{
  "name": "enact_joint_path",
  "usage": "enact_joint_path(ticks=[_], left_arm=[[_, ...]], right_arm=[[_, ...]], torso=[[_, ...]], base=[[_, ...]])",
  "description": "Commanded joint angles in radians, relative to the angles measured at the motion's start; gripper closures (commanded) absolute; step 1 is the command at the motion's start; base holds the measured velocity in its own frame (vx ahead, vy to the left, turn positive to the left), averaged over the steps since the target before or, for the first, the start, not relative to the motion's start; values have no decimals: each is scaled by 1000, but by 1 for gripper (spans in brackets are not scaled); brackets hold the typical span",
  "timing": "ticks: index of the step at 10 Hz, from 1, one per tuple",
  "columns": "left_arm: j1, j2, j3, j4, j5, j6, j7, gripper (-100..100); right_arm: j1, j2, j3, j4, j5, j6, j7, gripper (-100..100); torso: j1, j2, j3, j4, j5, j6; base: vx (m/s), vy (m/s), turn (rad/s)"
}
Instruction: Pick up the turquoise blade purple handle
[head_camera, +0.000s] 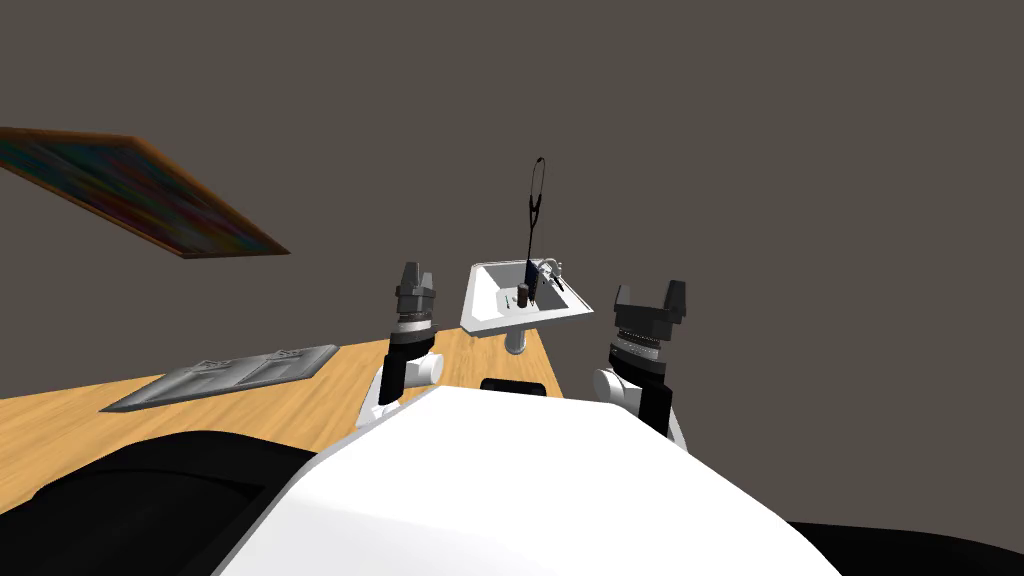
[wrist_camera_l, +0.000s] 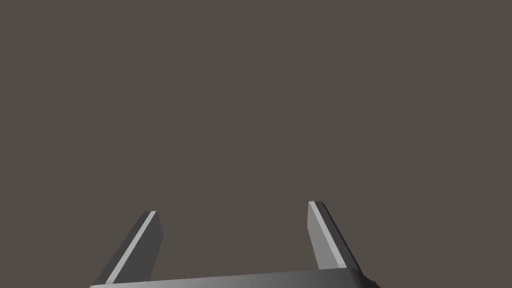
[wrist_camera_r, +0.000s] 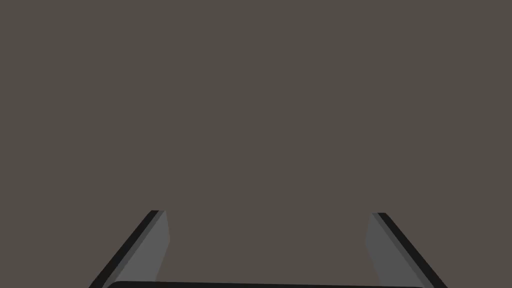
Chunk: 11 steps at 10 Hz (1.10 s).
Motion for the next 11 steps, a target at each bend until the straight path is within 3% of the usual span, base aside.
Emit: enact_joint_path(ticks=[1,5,6,8,11], left_arm=[[-18,43,-13,11,10,32,-10,-100],[-78,122,-54,55,47,140,-47,-100],[-78,122,-54,55,47,145,-47,-100],[-120,162,-80,88,73,211,-72,-100],[-144,183,-95,107,88,270,-86,-100]], right_arm=[[0,0,0,0,0,0,0,0],[0,0,0,0,0,0,0,0],[0,0,0,0,0,0,0,0],[0,0,0,0,0,0,0,0],[0,0,0,0,0,0,0,0]], torso=[[0,0,0,0,0,0],[2,1,1,0,0,0],[2,1,1,0,0,0],[1,0,0,0,0,0],[1,0,0,0,0,0]], base=[[-7,11,-84],[-19,24,-118],[-11,16,-50],[-11,11,-138],[-9,13,-86]])
